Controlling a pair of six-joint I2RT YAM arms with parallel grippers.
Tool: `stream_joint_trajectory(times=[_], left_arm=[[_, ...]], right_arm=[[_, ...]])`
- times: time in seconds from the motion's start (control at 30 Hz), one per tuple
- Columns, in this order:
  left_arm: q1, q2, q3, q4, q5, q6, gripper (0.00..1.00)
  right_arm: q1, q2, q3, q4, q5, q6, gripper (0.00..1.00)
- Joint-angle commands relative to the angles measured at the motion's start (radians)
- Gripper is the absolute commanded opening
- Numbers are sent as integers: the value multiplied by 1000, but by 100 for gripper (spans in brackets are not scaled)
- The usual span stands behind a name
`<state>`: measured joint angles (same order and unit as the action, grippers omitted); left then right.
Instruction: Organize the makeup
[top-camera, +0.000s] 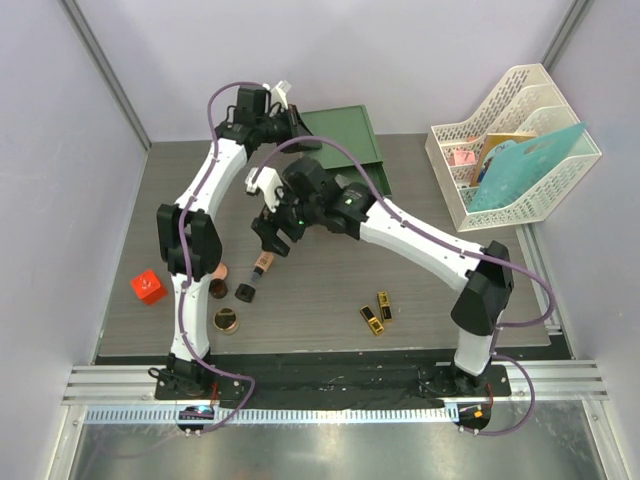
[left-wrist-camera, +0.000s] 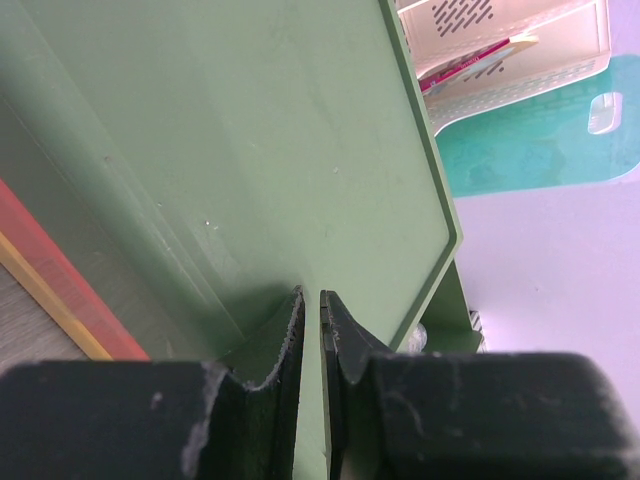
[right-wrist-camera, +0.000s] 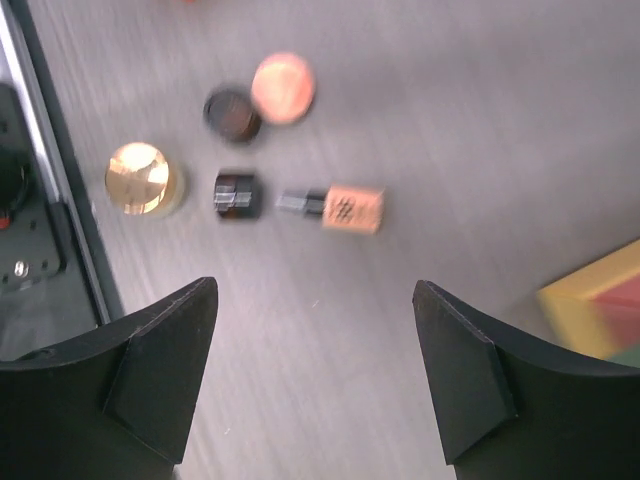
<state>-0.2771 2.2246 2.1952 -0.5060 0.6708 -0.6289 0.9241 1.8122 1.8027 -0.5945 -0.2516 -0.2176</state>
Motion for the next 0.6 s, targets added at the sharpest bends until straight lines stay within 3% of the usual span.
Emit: stream_joint_trajectory(times=[0.0, 0.57], left_arm=[[29, 29, -19, -120, -91, 37, 14], [30, 32, 8, -132, -74, 32, 15]], right_arm=[[24, 15, -81, 47, -69, 69, 84], [38, 288, -79, 173, 12, 46, 88]])
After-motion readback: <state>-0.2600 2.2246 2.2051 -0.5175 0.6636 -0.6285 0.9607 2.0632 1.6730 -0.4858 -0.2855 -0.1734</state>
